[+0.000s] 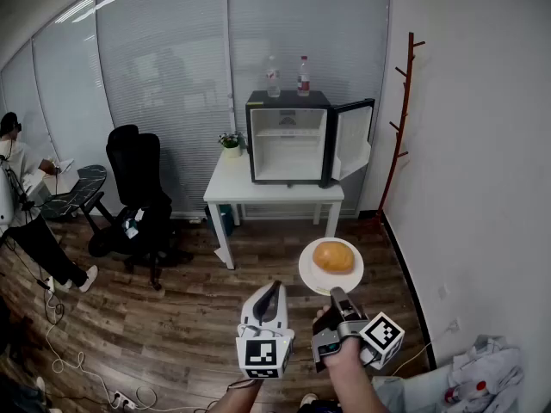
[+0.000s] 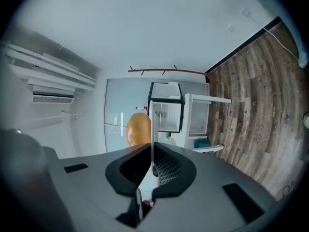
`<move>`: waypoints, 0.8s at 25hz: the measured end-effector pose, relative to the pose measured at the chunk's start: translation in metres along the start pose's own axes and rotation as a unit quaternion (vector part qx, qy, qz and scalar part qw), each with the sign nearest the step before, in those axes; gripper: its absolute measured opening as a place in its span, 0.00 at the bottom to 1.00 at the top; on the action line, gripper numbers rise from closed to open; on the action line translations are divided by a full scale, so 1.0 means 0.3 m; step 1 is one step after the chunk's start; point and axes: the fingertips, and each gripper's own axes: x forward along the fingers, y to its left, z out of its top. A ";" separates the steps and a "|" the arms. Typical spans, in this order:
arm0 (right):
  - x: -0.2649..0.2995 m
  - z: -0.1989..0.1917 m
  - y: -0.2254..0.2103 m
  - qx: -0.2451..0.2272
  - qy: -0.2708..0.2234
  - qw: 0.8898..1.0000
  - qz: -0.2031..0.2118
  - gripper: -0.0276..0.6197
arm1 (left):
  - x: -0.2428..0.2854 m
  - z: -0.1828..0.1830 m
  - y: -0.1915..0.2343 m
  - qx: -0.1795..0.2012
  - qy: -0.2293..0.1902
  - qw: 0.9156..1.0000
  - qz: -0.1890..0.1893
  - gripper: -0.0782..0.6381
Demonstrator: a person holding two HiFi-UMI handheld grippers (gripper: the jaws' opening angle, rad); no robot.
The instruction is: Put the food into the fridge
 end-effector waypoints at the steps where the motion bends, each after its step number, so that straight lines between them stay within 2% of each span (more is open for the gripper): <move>1: -0.012 -0.008 0.002 0.003 -0.001 1.000 0.003 0.10 | -0.011 0.001 -0.005 -0.002 0.001 1.000 -0.001 0.15; 8: -0.055 -0.048 0.003 0.007 0.001 1.000 0.002 0.10 | -0.059 0.019 -0.002 -0.006 -0.001 1.000 0.003 0.15; 13: -0.056 -0.017 0.014 -0.008 -0.011 1.000 0.017 0.10 | -0.052 0.014 -0.007 -0.005 0.000 1.000 0.008 0.15; 20: -0.007 0.084 -0.010 -0.010 -0.007 1.000 0.014 0.10 | 0.042 -0.009 -0.061 -0.004 0.004 1.000 0.012 0.15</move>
